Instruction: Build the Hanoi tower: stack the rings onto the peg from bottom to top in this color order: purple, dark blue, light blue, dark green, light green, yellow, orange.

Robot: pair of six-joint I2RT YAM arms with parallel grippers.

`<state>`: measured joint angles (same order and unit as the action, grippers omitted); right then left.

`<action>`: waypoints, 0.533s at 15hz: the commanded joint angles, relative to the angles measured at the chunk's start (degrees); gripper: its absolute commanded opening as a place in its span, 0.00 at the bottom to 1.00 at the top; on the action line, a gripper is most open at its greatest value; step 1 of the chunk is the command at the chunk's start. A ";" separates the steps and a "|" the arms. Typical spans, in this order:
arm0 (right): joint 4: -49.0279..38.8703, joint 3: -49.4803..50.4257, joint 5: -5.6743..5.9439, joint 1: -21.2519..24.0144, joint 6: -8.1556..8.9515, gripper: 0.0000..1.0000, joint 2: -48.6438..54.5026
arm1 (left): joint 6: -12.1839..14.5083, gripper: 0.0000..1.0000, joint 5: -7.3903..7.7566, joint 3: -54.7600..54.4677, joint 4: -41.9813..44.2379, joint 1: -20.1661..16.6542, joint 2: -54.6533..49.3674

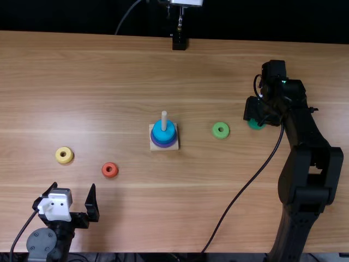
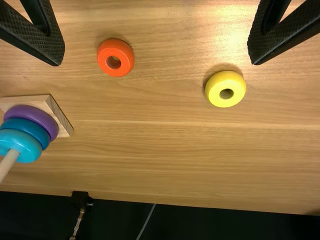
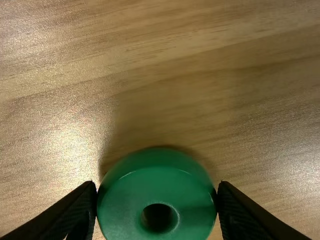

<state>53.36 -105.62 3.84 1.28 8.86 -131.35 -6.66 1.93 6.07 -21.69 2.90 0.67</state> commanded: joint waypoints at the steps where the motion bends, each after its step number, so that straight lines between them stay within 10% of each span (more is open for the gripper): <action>1: 1.65 0.33 -0.36 -0.05 0.10 0.00 0.13 | 0.22 1.00 1.34 -6.07 -3.83 -0.96 -0.67; 8: 22.53 -14.79 -1.09 -11.65 -0.64 0.00 5.93 | 0.22 1.00 1.34 -6.07 -3.94 -0.96 -0.67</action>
<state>75.99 -117.80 3.40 -9.37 8.62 -128.92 -6.63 1.93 6.07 -21.69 2.90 0.69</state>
